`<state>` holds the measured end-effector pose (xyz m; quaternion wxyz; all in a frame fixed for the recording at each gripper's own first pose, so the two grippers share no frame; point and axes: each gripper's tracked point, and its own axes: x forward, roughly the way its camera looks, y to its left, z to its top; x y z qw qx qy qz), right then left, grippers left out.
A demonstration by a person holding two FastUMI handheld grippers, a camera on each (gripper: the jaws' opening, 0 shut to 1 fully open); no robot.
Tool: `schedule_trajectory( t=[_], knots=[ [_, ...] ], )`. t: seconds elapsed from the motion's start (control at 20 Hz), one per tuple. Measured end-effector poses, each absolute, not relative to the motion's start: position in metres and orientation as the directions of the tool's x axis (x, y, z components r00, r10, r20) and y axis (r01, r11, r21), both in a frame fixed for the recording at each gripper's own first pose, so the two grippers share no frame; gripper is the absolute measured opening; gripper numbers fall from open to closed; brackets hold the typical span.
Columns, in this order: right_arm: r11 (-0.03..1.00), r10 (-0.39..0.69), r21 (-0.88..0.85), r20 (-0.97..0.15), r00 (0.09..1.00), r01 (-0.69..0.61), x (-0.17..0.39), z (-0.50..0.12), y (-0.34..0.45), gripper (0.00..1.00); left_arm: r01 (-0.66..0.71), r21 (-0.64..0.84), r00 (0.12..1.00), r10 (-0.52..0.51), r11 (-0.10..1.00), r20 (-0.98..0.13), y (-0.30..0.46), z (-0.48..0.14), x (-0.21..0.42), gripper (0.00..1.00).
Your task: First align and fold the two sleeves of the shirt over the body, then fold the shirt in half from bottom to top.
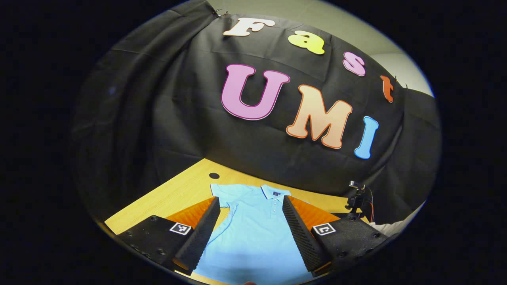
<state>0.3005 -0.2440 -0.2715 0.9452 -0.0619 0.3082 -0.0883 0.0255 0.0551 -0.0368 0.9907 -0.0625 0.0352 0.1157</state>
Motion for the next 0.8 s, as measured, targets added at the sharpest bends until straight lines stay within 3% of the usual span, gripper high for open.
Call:
schedule_trajectory(
  t=[0.1, 0.25, 0.45, 0.6, 0.8],
  knots=[
    [0.977, -0.201, -0.175, -0.594, 0.779, 0.119, 0.300, -0.282, -0.245, 0.98, -0.240, -0.088, 0.968, 0.231, 0.967, -0.101, 0.053, -0.041, 0.027, 0.95],
    [0.979, -0.180, -0.185, -0.602, 0.778, 0.083, 0.300, -0.286, -0.240, 0.91, -0.229, -0.081, 0.970, 0.220, 0.970, -0.100, 0.048, -0.040, 0.031, 0.95],
    [0.983, -0.161, -0.168, -0.600, 0.784, 0.073, 0.303, -0.288, -0.230, 0.55, -0.227, -0.080, 0.970, 0.218, 0.971, -0.112, 0.048, -0.042, 0.032, 0.95],
    [0.983, -0.166, -0.162, -0.602, 0.781, 0.084, 0.303, -0.289, -0.226, 0.17, -0.233, -0.079, 0.969, 0.224, 0.969, -0.109, 0.051, -0.040, 0.030, 0.95],
    [0.982, -0.168, -0.170, -0.541, 0.824, 0.089, 0.309, -0.262, -0.211, 0.12, -0.242, -0.092, 0.967, 0.232, 0.966, -0.110, 0.056, -0.041, 0.025, 0.95]
  ],
)
